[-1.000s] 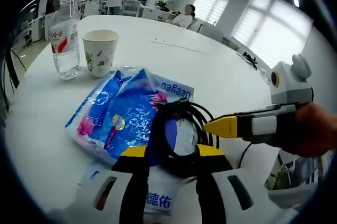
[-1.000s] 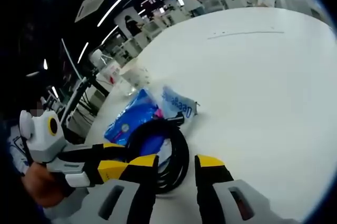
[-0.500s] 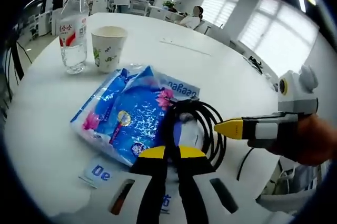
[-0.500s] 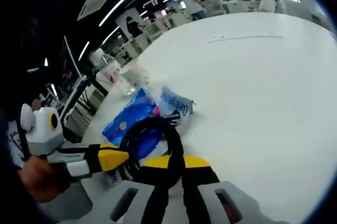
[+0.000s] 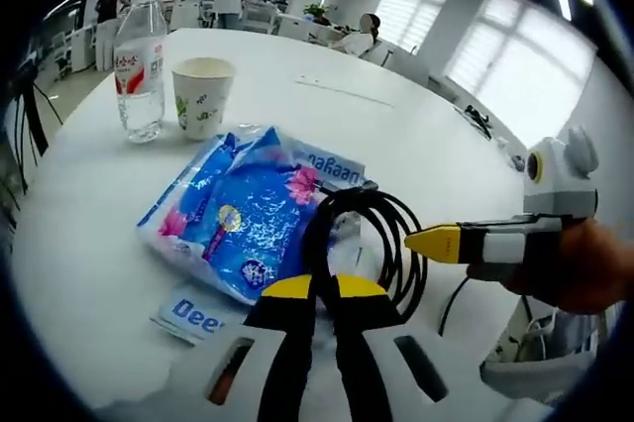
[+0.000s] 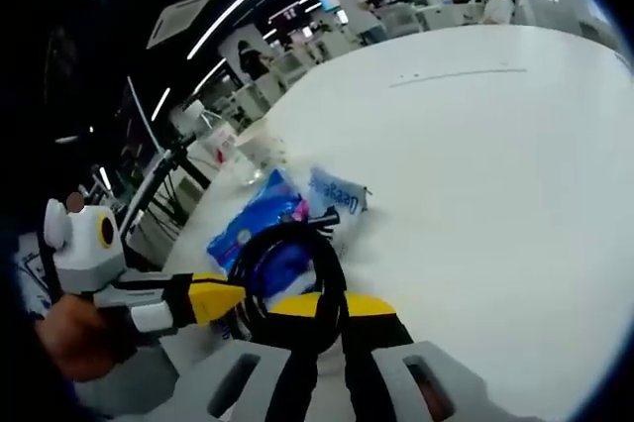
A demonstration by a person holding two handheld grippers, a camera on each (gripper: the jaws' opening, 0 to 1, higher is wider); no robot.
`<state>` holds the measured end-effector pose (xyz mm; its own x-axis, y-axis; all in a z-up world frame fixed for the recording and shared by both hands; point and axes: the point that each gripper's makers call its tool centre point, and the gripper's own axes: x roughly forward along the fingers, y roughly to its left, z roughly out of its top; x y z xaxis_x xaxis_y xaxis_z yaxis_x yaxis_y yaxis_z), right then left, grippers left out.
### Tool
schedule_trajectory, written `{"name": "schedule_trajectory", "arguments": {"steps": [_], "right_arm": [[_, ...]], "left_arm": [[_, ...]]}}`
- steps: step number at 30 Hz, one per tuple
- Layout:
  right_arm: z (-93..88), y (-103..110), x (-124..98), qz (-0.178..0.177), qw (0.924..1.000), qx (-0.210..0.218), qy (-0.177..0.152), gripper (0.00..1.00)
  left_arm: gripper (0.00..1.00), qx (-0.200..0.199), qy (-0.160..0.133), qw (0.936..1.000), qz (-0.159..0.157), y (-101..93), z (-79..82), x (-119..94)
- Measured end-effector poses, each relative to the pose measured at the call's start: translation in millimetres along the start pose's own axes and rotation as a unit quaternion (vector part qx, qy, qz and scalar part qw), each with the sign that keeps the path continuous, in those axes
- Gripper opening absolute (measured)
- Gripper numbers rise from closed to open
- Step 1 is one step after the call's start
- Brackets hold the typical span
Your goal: Arrange the tabletop items into an orderly group along one side of the table until the central work area is clear of visible clutter.
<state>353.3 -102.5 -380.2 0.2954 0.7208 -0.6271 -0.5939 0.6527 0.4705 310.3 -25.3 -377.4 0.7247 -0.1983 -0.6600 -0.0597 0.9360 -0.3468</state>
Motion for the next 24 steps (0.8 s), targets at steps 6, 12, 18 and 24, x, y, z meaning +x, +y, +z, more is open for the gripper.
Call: {"name": "schedule_trajectory", "arguments": {"steps": [6, 12, 18, 24], "right_arm": [[-3.0, -4.9, -14.1, -0.005, 0.9999, 0.010, -0.010, 0.03], [2.8, -13.8, -17.6, -0.007, 0.9996, 0.017, -0.020, 0.03], [4.4, -22.3, -25.5, -0.012, 0.9993, 0.021, -0.027, 0.03], [4.8, -23.7, -37.5, -0.019, 0.9989, 0.026, -0.035, 0.03]], "left_arm": [[0.03, 0.022, 0.003, 0.9997, -0.014, -13.6, 1.2, 2.8], [0.03, 0.034, 0.006, 0.9991, -0.024, -25.9, 0.6, 5.2], [0.03, 0.043, 0.007, 0.9985, -0.032, -31.8, 1.4, 6.3], [0.03, 0.049, 0.008, 0.9980, -0.040, -42.2, 3.1, 9.6]]}}
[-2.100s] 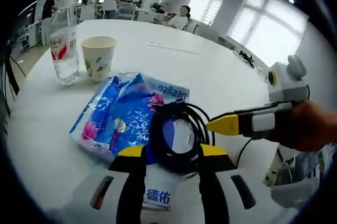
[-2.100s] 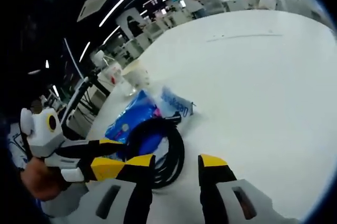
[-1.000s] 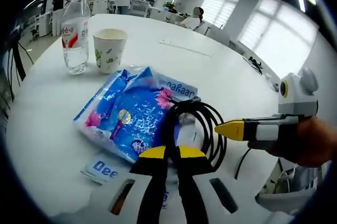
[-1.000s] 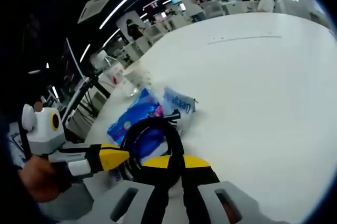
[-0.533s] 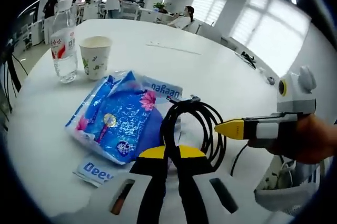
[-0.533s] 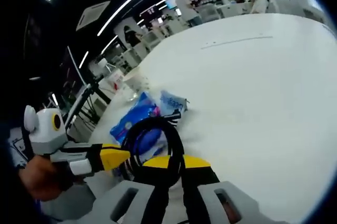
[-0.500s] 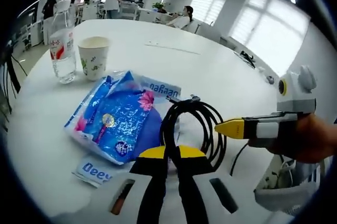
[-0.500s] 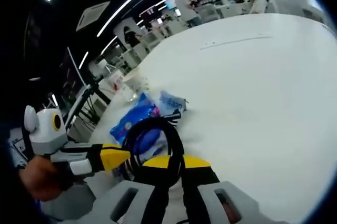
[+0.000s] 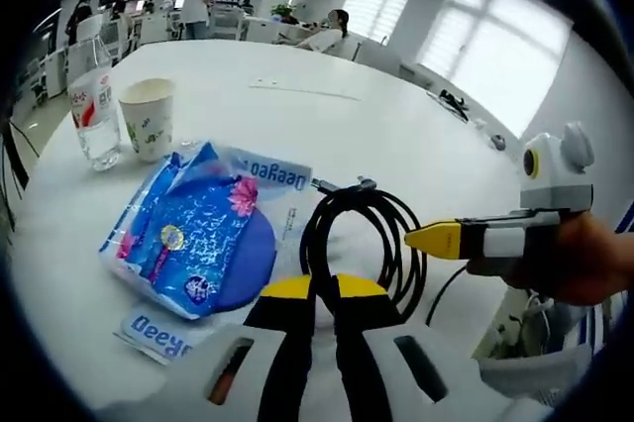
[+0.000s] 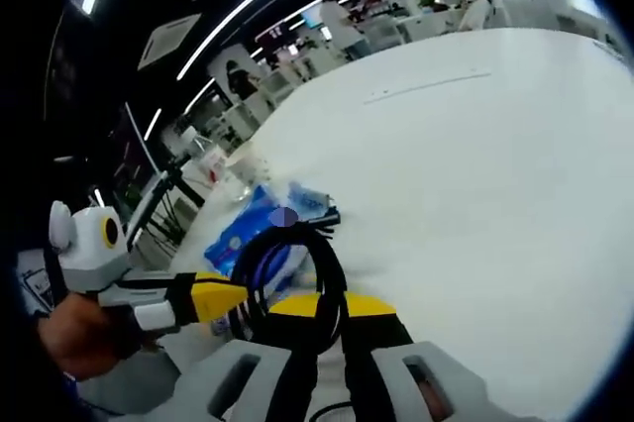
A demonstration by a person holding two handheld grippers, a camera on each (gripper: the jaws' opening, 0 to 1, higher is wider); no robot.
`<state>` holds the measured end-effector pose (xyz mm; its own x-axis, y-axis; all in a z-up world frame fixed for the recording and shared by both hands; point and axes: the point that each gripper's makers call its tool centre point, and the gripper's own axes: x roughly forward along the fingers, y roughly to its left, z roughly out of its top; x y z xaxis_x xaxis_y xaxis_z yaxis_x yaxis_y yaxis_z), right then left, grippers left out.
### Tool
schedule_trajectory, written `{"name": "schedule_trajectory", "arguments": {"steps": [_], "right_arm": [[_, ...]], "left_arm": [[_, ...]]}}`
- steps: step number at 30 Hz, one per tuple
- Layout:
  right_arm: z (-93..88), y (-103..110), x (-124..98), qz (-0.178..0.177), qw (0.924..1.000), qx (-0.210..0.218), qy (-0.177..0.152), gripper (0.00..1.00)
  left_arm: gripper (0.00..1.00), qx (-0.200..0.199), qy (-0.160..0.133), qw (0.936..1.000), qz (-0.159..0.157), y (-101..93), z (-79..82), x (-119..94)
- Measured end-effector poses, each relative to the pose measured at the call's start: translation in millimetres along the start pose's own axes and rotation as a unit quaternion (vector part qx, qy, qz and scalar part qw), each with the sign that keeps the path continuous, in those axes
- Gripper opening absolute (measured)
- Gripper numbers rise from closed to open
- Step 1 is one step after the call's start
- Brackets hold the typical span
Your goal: Arrange the tabletop items into an orderly group along one side of the table until the central work area is clear of visible clutter.
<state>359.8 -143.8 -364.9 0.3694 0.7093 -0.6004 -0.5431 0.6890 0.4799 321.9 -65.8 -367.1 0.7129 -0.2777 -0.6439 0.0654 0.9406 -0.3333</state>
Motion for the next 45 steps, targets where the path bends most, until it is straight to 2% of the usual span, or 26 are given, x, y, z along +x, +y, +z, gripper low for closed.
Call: {"name": "schedule_trajectory", "arguments": {"steps": [13, 21, 27, 33, 41, 45], "right_arm": [[-3.2, -18.3, -17.9, -0.013, 0.9998, 0.014, -0.008, 0.03], [2.1, -49.0, -27.1, -0.028, 0.9992, 0.026, -0.012, 0.03], [2.3, -58.2, -36.2, -0.037, 0.9986, 0.033, -0.017, 0.03], [8.9, -79.4, -41.7, -0.043, 0.9980, 0.042, -0.019, 0.03], [9.4, -93.8, -38.3, -0.046, 0.9977, 0.048, -0.015, 0.03], [12.8, -103.4, -27.5, -0.045, 0.9978, 0.048, -0.010, 0.03]], "left_arm": [[0.03, 0.010, 0.009, 0.9997, -0.020, -20.9, -0.5, 15.9], [0.03, 0.003, 0.016, 0.9994, -0.031, -41.4, -2.8, 30.7], [0.03, 0.008, 0.022, 0.9988, -0.043, -55.7, 0.2, 48.2], [0.03, 0.008, 0.027, 0.9984, -0.049, -67.8, 2.6, 57.7], [0.03, 0.005, 0.032, 0.9983, -0.050, -77.6, 5.4, 61.4], [0.03, 0.000, 0.032, 0.9984, -0.047, -76.8, 7.7, 63.2]]}}
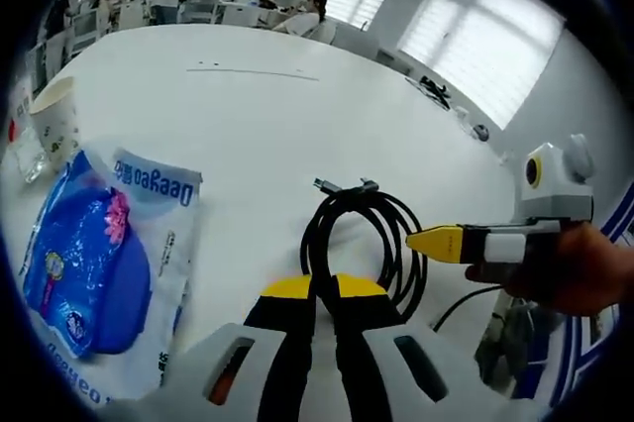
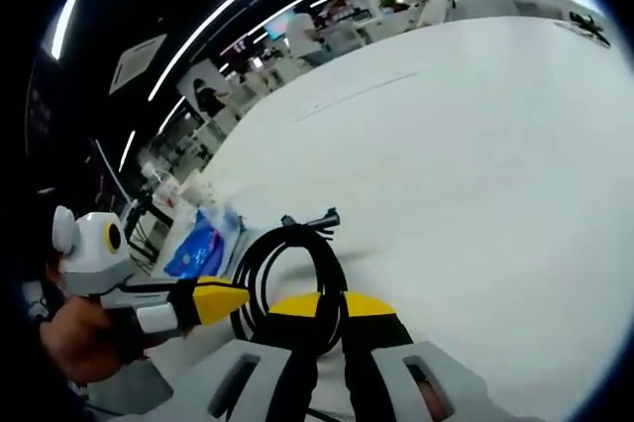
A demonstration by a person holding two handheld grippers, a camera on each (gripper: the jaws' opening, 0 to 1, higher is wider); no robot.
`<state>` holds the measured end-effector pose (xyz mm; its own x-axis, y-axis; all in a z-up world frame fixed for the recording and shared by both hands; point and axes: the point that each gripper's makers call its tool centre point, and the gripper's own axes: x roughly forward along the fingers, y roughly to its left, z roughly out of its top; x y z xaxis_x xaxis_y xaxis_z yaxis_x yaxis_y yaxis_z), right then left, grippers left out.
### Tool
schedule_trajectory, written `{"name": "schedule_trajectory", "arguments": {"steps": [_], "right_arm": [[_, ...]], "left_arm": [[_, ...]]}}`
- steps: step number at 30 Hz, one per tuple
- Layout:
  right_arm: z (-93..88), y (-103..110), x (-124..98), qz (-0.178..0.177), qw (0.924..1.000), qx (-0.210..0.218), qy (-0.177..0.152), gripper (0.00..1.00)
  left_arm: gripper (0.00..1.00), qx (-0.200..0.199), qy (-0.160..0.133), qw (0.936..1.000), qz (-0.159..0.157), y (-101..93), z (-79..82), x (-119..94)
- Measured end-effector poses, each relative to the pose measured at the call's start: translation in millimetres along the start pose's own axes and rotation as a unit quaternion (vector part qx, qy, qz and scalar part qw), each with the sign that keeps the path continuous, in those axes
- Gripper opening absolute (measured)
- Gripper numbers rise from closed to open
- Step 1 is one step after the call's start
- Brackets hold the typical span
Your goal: Arrange the tabletop items into an orderly group along one side of the table until the central work area is clear of visible clutter.
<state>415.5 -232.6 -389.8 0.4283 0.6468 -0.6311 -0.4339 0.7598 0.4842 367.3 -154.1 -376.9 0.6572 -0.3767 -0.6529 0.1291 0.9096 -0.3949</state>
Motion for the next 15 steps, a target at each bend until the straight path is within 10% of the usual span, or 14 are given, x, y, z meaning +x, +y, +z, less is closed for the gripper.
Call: {"name": "schedule_trajectory", "arguments": {"steps": [15], "right_arm": [[25.0, 4.0, 26.5, 0.008, 0.9997, -0.011, 0.018, 0.03]], "left_arm": [[0.03, -0.034, -0.003, 0.9993, 0.018, 33.5, 20.1, 30.0]]}}
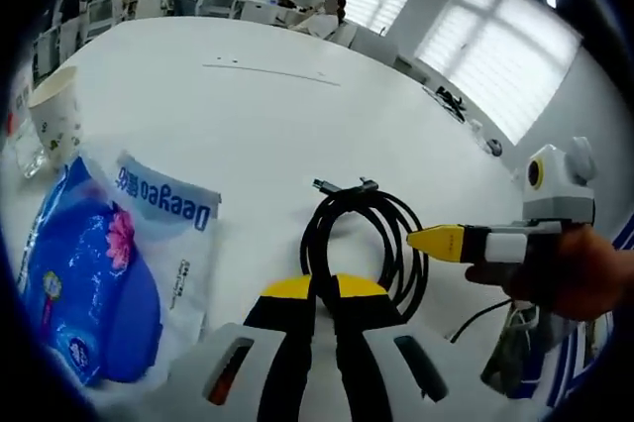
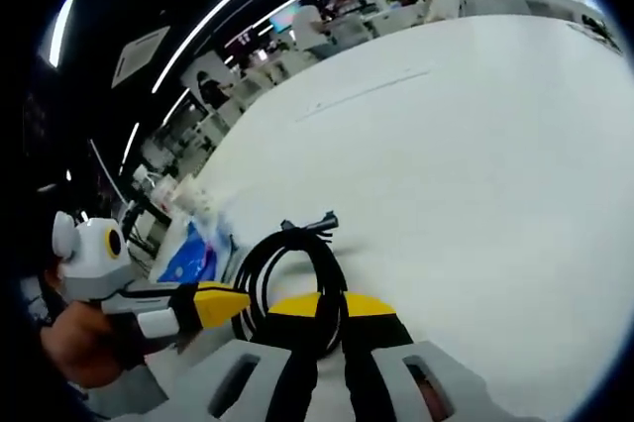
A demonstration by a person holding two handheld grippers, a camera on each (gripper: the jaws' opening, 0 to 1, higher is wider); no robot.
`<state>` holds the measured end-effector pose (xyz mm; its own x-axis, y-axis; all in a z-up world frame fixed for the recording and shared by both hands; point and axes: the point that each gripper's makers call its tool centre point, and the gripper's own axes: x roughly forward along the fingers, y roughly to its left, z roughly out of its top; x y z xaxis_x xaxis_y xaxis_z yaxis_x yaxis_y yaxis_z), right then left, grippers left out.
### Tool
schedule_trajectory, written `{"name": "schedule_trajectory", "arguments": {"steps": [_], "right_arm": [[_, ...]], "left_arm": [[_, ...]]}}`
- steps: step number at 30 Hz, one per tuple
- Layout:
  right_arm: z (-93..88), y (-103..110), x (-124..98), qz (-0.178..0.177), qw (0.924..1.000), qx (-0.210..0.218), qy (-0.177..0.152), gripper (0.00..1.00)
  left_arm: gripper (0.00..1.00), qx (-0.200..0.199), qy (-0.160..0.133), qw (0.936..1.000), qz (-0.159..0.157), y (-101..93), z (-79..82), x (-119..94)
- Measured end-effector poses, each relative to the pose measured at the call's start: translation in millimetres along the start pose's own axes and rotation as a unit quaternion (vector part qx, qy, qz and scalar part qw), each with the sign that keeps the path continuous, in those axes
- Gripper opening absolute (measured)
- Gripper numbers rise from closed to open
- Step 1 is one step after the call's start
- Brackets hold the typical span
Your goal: Arrange the tabletop items into an orderly group along one side of the table until the central work area is clear of visible clutter.
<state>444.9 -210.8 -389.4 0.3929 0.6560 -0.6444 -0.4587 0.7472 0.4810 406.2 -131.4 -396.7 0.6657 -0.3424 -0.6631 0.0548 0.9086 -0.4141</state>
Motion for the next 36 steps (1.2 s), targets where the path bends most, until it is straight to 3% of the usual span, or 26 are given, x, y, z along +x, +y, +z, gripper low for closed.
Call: {"name": "schedule_trajectory", "arguments": {"steps": [11, 18, 32, 36], "right_arm": [[6.7, -5.3, 11.9, -0.002, 1.0000, 0.004, 0.009, 0.03], [12.0, -2.5, 10.8, -0.002, 1.0000, 0.004, -0.002, 0.04], [17.4, -3.7, 4.0, -0.014, 0.9998, 0.005, -0.012, 0.04], [19.6, -6.6, 4.9, -0.018, 0.9997, 0.003, -0.018, 0.04]], "left_arm": [[0.05, 0.000, 0.014, 0.9998, 0.011, 6.7, -1.0, 9.8], [0.05, 0.001, 0.013, 0.9997, 0.019, 11.8, 0.3, 11.7], [0.07, 0.002, 0.001, 0.9997, 0.023, 10.9, 2.5, -1.8], [0.07, -0.017, -0.017, 0.9992, 0.033, 8.0, 1.8, -17.4]]}}
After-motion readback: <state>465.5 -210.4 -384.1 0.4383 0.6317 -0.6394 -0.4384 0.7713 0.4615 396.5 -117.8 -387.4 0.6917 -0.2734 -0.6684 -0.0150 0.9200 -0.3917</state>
